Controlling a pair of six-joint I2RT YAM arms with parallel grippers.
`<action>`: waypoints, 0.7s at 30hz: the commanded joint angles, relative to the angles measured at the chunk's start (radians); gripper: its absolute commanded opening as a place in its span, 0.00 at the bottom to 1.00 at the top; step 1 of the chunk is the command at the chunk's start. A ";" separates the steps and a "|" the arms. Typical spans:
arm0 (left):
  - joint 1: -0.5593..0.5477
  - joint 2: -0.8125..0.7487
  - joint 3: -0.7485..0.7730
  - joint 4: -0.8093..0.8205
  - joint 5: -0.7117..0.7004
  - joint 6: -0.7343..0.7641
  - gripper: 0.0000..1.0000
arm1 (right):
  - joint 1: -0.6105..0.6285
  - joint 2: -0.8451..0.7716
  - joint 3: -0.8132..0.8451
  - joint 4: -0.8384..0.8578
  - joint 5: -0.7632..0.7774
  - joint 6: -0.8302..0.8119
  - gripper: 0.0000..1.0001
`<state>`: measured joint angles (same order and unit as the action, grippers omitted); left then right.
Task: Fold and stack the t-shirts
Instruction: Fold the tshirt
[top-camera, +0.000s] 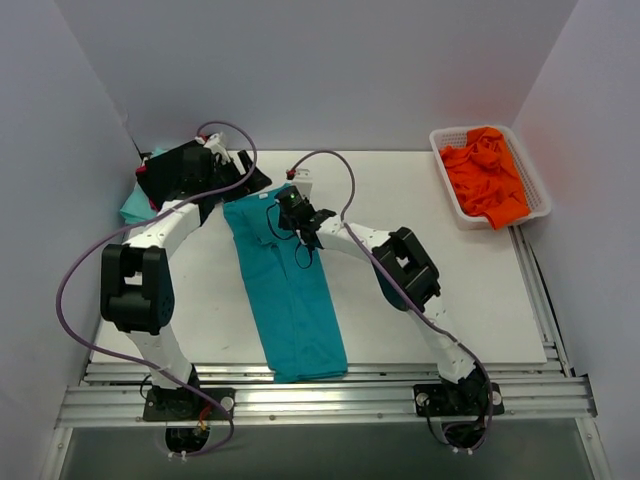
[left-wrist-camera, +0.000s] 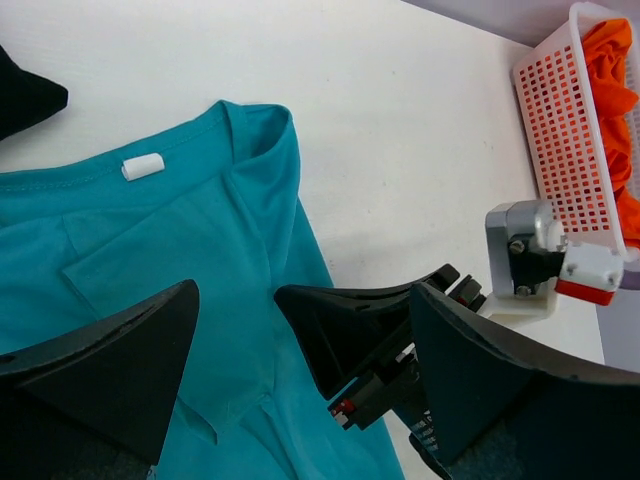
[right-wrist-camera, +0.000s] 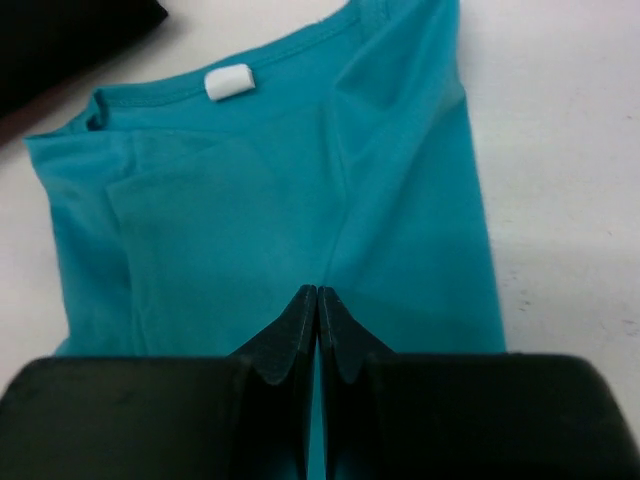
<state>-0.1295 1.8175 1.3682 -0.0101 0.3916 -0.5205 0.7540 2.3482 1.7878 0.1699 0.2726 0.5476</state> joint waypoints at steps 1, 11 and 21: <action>0.002 -0.027 -0.030 0.078 0.001 -0.001 0.95 | -0.015 0.035 0.065 0.033 -0.024 -0.006 0.00; 0.004 -0.069 -0.090 0.079 -0.013 0.008 0.96 | -0.117 0.221 0.200 0.033 -0.161 0.047 0.00; 0.004 -0.090 -0.118 0.081 -0.033 0.013 0.97 | -0.286 0.149 0.024 0.086 -0.142 0.112 0.00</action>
<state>-0.1295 1.7912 1.2522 0.0120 0.3679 -0.5194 0.5320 2.5153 1.8805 0.3481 0.0971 0.6514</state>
